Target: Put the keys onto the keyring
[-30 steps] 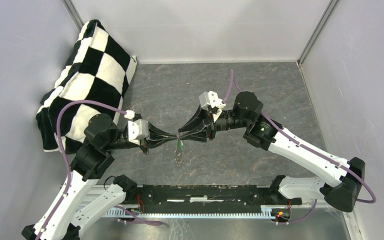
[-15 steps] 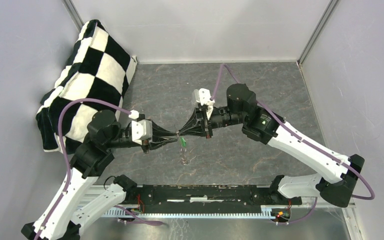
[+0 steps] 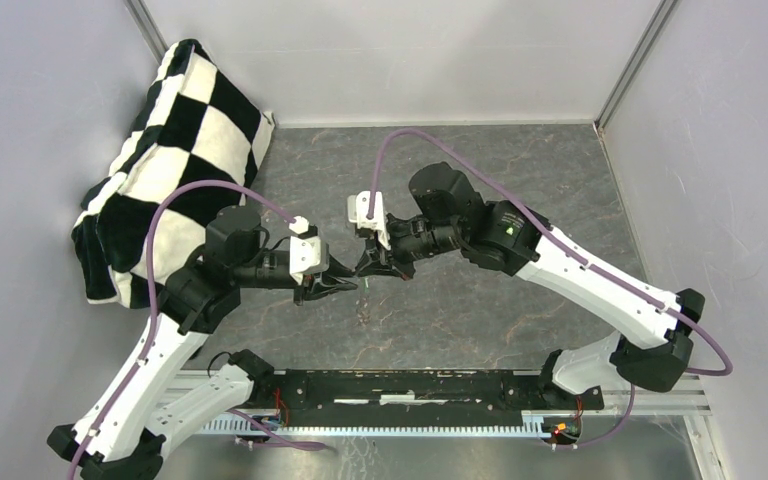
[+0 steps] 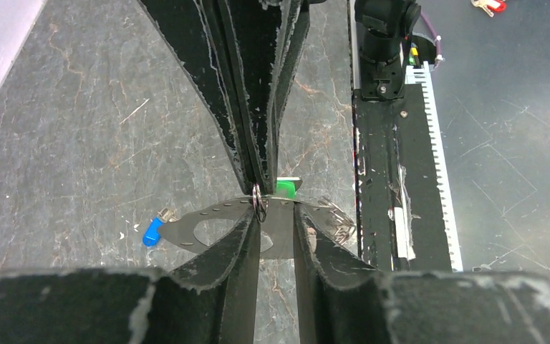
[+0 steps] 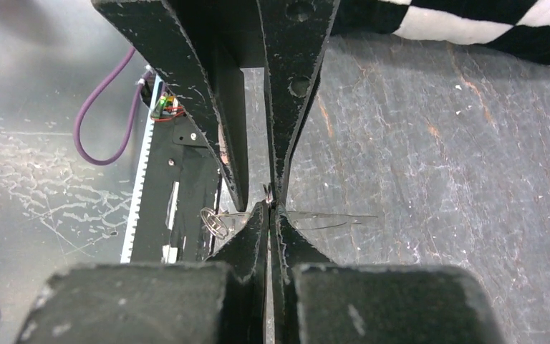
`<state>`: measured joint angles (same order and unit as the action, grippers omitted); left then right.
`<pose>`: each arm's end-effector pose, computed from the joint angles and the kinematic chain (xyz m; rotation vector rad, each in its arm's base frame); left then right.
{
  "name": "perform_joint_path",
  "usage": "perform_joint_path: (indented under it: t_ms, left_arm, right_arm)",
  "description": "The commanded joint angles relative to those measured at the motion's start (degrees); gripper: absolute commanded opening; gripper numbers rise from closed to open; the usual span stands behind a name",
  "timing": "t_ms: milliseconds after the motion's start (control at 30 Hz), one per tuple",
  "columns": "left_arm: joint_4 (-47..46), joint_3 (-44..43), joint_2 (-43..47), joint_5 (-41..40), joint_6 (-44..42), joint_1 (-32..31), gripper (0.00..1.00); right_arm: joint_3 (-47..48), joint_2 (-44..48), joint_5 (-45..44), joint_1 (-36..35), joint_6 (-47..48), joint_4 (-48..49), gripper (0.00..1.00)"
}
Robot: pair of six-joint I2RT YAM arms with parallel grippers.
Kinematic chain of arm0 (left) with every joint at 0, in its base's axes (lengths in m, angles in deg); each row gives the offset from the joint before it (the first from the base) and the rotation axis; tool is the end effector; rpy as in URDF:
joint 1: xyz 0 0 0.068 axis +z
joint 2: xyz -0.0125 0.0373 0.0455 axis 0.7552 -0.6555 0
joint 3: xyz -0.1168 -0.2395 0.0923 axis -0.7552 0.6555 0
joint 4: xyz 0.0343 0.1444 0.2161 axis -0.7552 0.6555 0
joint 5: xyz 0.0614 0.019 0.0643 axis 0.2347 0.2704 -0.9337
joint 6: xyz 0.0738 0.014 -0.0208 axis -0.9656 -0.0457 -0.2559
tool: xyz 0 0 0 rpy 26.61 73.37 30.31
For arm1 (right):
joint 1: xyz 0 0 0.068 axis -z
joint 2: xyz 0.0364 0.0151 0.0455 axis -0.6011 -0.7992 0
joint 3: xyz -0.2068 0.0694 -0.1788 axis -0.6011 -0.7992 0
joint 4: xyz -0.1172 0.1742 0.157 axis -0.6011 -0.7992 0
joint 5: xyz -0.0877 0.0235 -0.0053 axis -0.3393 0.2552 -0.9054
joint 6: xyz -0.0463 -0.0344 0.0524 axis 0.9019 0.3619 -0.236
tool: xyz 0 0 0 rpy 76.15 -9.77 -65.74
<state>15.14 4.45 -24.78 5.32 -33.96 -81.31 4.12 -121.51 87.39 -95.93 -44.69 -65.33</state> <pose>0.1020 -0.1245 0.3830 1.3991 1.3352 -0.9160 0.1366 0.2939 0.4262 -1.5432 1.4899 1.0329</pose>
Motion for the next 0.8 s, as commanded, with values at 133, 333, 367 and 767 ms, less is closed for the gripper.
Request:
perform_joint_path:
  t_ms: [133,333,367,767]
  left_arm:
    - [0.61,-3.14,0.03,2.88,-2.84,-0.17,0.24]
    - [0.64,-3.54,-0.45,2.92,-3.18,-0.20,0.14]
    - [0.64,-3.40,-0.46,2.83,-3.34,-0.20,0.09]
    - [0.86,-3.39,0.43,2.00,-4.25,-0.17,0.02]
  right_arm:
    - [5.08,-1.22,-4.68,-2.00,2.92,-3.36,0.00]
    - [6.88,-2.61,-5.79,-3.66,3.10,-4.48,0.00]
    - [7.11,-2.76,-5.76,-3.74,3.10,-4.55,0.00]
    - [0.63,3.95,-11.95,-3.93,-1.73,5.22,0.38]
